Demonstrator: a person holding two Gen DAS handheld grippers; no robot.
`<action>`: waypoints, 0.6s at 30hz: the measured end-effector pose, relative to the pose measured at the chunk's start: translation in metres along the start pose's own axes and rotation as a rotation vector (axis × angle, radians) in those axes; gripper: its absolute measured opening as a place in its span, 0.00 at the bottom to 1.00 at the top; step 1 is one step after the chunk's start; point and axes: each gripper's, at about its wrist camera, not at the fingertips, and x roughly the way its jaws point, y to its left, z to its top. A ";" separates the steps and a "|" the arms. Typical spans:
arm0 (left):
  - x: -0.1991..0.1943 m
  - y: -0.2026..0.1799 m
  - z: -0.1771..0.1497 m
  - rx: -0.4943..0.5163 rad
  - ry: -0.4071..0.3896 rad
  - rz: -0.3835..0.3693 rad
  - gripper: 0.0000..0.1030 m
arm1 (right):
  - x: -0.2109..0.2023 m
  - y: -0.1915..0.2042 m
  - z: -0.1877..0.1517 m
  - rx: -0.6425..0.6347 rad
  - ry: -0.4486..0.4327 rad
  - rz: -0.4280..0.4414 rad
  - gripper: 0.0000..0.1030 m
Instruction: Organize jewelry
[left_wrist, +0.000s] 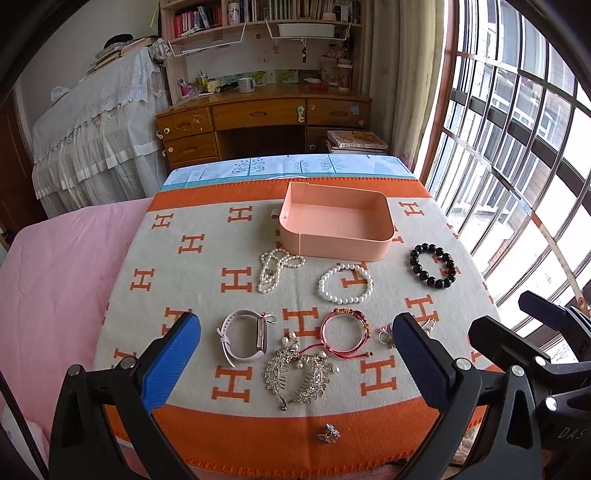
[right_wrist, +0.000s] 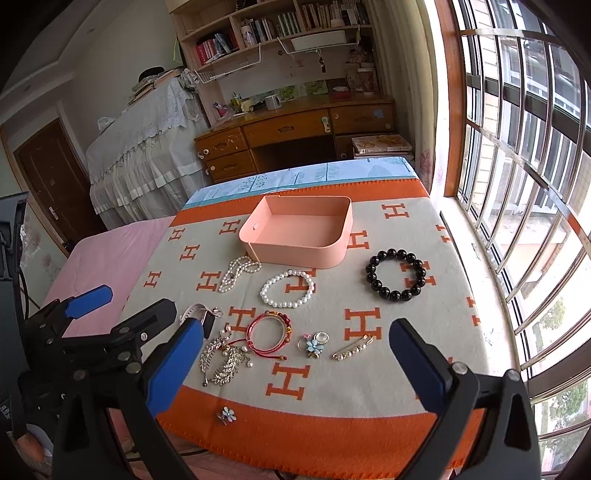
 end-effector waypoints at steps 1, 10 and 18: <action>0.000 0.000 0.000 -0.001 0.002 -0.001 0.99 | 0.000 -0.001 0.000 0.000 0.000 0.001 0.98; 0.001 0.002 -0.001 -0.004 0.006 0.000 0.99 | 0.000 0.000 0.001 0.001 0.001 -0.001 0.98; 0.001 0.005 -0.001 -0.013 0.010 0.003 0.99 | 0.001 0.001 -0.001 -0.002 0.009 -0.002 0.98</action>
